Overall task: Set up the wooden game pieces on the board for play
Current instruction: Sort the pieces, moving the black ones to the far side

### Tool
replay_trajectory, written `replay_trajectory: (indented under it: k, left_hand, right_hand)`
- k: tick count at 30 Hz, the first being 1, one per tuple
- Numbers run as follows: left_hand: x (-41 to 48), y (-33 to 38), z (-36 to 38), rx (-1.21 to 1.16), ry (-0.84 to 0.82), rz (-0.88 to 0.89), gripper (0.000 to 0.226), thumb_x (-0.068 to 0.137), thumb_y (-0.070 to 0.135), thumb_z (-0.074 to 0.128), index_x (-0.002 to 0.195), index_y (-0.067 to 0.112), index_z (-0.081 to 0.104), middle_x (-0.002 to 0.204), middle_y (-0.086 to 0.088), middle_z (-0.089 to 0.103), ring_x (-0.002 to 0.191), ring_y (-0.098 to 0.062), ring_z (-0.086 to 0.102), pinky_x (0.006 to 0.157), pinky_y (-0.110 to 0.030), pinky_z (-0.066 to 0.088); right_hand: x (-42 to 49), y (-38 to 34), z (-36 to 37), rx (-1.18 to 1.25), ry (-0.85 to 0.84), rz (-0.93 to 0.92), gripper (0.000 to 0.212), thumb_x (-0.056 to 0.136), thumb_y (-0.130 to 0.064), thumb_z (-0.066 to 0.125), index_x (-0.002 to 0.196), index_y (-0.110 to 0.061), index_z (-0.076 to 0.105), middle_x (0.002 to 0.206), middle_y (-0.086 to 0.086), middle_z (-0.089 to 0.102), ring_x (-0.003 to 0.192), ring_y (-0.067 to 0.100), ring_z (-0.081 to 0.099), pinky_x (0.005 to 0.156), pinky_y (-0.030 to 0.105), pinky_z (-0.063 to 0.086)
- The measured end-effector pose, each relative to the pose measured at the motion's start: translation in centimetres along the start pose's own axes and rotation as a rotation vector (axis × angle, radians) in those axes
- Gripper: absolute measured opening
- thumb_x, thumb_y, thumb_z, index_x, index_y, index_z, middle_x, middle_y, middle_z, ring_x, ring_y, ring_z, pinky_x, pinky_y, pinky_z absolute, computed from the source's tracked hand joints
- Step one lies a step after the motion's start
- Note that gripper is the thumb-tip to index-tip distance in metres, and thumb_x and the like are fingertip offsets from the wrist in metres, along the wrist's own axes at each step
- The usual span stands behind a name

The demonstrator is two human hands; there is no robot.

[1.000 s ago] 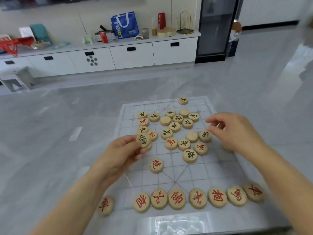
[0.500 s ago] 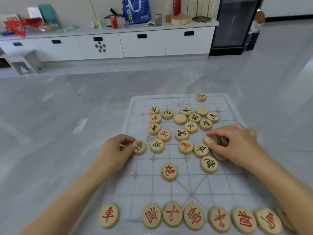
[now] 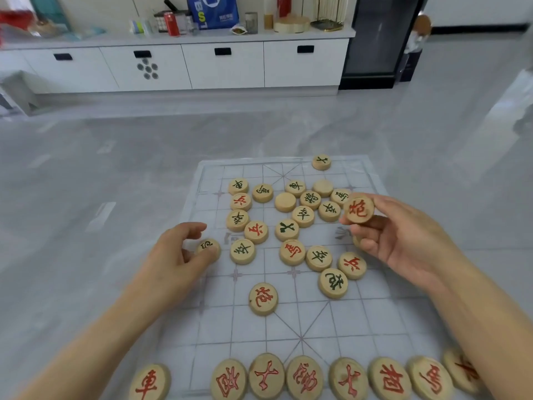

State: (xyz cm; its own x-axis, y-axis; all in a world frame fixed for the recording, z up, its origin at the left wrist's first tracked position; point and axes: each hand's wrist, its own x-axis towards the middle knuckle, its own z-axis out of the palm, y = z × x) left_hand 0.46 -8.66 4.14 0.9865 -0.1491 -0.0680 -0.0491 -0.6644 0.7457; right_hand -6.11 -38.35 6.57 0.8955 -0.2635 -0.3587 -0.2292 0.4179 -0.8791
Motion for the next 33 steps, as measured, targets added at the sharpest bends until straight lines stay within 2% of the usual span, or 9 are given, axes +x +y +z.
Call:
replay_trajectory:
  k: [4,7,9,13,16,20,26,28,33]
  left_hand:
    - [-0.7,0.7,-0.3,0.053,0.043,0.085,0.029,0.085,0.032,0.062,0.112,0.037,0.053,0.113,0.012,0.052,0.082,-0.005,0.056,0.067,-0.022,0.041]
    - [-1.4,2.2,0.3,0.058,0.007,0.18,0.019,0.085,0.028,0.063,0.097,0.041,0.057,0.101,0.013,0.058,0.078,0.0,0.055,0.066,-0.02,0.041]
    - [-1.5,3.7,1.7,0.119,-0.082,0.237,0.016,0.085,0.028,0.063,0.099,0.036,0.059,0.098,0.017,0.057,0.078,0.001,0.053,0.067,-0.015,0.038]
    - [-0.5,5.8,5.5,0.391,-0.132,0.39,0.037,0.083,0.041,0.061,0.119,0.031,0.054,0.113,0.015,0.057,0.108,-0.008,0.049,0.087,-0.024,0.04]
    - [-0.1,6.5,7.2,0.544,-0.087,0.389,0.042,0.079,0.046,0.061,0.116,0.028,0.054,0.109,0.008,0.061,0.104,-0.017,0.051,0.088,-0.037,0.043]
    - [-0.2,6.8,7.9,0.559,0.004,0.408,0.038,0.077,0.047,0.06,0.107,0.024,0.057,0.097,0.006,0.062,0.095,-0.019,0.054,0.084,-0.036,0.044]
    - [-3.1,4.9,1.6,0.29,-0.047,0.3,0.036,0.072,0.037,0.068,0.106,0.032,0.057,0.096,0.018,0.055,0.087,-0.002,0.049,0.073,-0.018,0.039]
    - [-5.6,3.2,-1.2,0.268,-0.077,0.26,0.035,0.068,0.046,0.068,0.1,0.041,0.055,0.093,0.023,0.054,0.088,0.002,0.048,0.071,-0.012,0.035]
    - [-11.4,-0.8,-3.0,0.29,-0.084,0.15,0.034,0.052,0.067,0.052,0.081,0.049,0.053,0.085,0.026,0.056,0.091,0.003,0.048,0.077,-0.017,0.037]
  right_hand:
    - [0.3,0.3,0.0,-0.116,-0.033,-0.062,0.022,0.096,-0.017,0.047,0.104,-0.006,0.064,0.088,0.017,0.072,0.063,0.014,0.063,0.045,0.017,0.044]
    - [0.6,0.9,0.1,-0.552,0.04,-0.273,0.008,0.092,-0.017,0.056,0.097,-0.02,0.061,0.074,0.006,0.071,0.062,0.017,0.058,0.05,0.022,0.045]
    - [0.7,1.3,0.2,-0.856,0.089,-0.361,0.005,0.088,-0.028,0.061,0.091,-0.026,0.057,0.077,-0.006,0.07,0.071,0.013,0.061,0.065,0.029,0.048]
    - [1.4,2.3,-0.6,-1.316,0.157,-0.468,0.007,0.086,-0.041,0.057,0.083,-0.035,0.059,0.092,-0.012,0.062,0.098,0.016,0.054,0.088,0.04,0.04]
    - [2.2,2.6,-1.2,-1.394,0.21,-0.427,0.012,0.088,-0.036,0.058,0.097,-0.034,0.067,0.113,-0.005,0.058,0.113,0.021,0.045,0.092,0.038,0.033]
    - [2.0,2.6,-0.8,-1.426,0.219,-0.494,0.031,0.088,-0.038,0.058,0.118,-0.029,0.062,0.128,-0.005,0.052,0.122,0.022,0.037,0.097,0.037,0.027]
    - [0.9,2.4,-0.5,-1.407,0.192,-0.543,0.036,0.086,-0.044,0.056,0.119,-0.029,0.06,0.128,-0.001,0.051,0.124,0.027,0.034,0.099,0.041,0.024]
    - [0.9,2.4,-0.3,-1.402,0.185,-0.54,0.036,0.086,-0.043,0.056,0.118,-0.028,0.06,0.129,0.003,0.051,0.124,0.03,0.034,0.101,0.045,0.026]
    - [0.5,2.5,-0.1,-1.429,0.176,-0.548,0.041,0.084,-0.053,0.057,0.117,-0.028,0.061,0.129,0.006,0.052,0.123,0.034,0.035,0.1,0.049,0.027]
